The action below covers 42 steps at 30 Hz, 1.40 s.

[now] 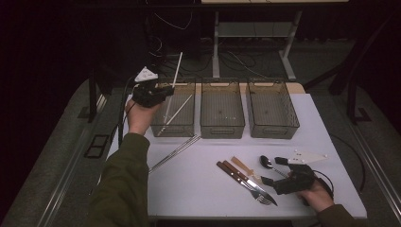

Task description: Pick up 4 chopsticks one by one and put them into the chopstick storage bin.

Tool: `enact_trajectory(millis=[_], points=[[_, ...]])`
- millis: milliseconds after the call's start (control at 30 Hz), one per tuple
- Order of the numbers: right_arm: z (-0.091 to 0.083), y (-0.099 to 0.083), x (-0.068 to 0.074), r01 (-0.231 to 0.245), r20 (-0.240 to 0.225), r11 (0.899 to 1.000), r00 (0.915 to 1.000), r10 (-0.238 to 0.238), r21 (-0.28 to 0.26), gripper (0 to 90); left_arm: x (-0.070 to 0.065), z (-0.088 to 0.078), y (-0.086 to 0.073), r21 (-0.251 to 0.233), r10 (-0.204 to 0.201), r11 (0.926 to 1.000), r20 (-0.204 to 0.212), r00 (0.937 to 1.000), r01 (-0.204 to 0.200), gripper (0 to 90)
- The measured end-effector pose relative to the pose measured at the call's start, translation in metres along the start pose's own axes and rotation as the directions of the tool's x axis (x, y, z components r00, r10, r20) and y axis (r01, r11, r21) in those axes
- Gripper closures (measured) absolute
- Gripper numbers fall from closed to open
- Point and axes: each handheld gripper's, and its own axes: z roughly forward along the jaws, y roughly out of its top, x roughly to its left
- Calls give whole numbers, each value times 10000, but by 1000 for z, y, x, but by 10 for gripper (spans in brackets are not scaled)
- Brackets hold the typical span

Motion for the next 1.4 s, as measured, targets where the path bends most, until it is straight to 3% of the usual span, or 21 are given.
enact_trajectory(millis=[100,233,367,567,800,1100,1400], points=[[0,0,0,0,-17,10000,10000,0,0,38,7,4,-5,238,-76,9997,-205,9998,81,849],[0,0,0,37,-26,10000,10000,-37,3,38,11,10,-12,754,157,9971,-735,9972,-101,849],[0,0,0,34,-26,10000,10000,-34,16,39,17,15,-20,1113,-87,9936,-917,9958,189,849],[0,0,0,59,-37,10000,10000,-59,18,38,26,21,-38,1763,-477,9821,-1089,9929,665,849],[1,0,0,44,-24,10000,10000,-44,39,38,30,26,-49,1922,-827,9762,-968,9919,1002,849],[1,0,1,96,-16,9999,10000,-96,61,38,28,39,-50,2110,-800,9720,-1163,9900,1033,845],[0,0,1,110,-58,9999,9999,-109,41,38,26,55,-51,2547,-707,9615,-1354,9883,1037,841]])
